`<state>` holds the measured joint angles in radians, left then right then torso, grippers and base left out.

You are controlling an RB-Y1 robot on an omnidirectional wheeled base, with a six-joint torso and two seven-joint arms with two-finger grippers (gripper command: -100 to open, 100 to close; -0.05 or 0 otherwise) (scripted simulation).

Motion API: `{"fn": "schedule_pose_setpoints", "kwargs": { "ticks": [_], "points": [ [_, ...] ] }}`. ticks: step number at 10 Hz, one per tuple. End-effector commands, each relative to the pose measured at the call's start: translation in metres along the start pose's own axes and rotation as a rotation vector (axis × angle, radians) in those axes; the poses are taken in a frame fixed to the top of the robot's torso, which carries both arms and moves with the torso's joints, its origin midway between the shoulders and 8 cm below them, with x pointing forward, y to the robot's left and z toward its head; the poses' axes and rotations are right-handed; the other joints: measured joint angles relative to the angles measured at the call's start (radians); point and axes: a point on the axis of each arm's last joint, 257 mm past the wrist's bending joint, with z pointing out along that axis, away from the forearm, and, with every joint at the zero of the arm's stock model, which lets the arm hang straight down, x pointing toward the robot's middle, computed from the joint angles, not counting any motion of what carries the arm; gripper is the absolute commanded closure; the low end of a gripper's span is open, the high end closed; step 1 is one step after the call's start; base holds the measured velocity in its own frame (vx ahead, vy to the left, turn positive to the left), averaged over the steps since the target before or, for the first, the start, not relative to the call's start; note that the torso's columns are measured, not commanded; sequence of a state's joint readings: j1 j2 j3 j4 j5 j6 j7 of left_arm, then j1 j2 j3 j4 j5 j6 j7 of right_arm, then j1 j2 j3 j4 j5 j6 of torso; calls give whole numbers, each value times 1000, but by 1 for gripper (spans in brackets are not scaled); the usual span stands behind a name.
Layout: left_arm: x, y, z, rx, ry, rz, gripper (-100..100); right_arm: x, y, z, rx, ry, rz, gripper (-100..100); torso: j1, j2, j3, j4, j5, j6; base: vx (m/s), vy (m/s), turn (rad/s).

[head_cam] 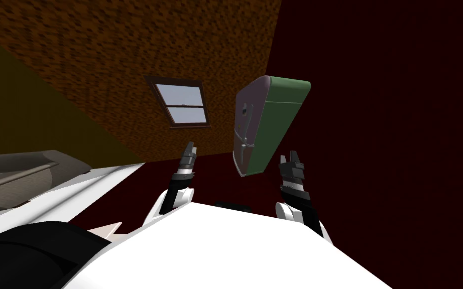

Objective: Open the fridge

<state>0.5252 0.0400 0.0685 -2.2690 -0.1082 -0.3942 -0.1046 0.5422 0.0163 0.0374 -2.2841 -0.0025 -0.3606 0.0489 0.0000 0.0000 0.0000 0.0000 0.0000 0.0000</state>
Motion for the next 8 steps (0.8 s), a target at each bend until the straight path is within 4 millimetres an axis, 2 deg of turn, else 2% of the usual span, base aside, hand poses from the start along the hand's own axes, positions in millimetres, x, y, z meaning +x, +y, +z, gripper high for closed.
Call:
{"fn": "schedule_pose_setpoints", "kwargs": {
  "ticks": [1,8],
  "points": [
    [0,0,0,0,0,0,0,0,0,0,0,0,0,0,0,40,-82,41,0,0,0,0,0],
    [0,0,0,0,0,0,0,0,0,0,0,0,0,0,0,544,-1087,544,0,0,0,0,0]
  ]
}}
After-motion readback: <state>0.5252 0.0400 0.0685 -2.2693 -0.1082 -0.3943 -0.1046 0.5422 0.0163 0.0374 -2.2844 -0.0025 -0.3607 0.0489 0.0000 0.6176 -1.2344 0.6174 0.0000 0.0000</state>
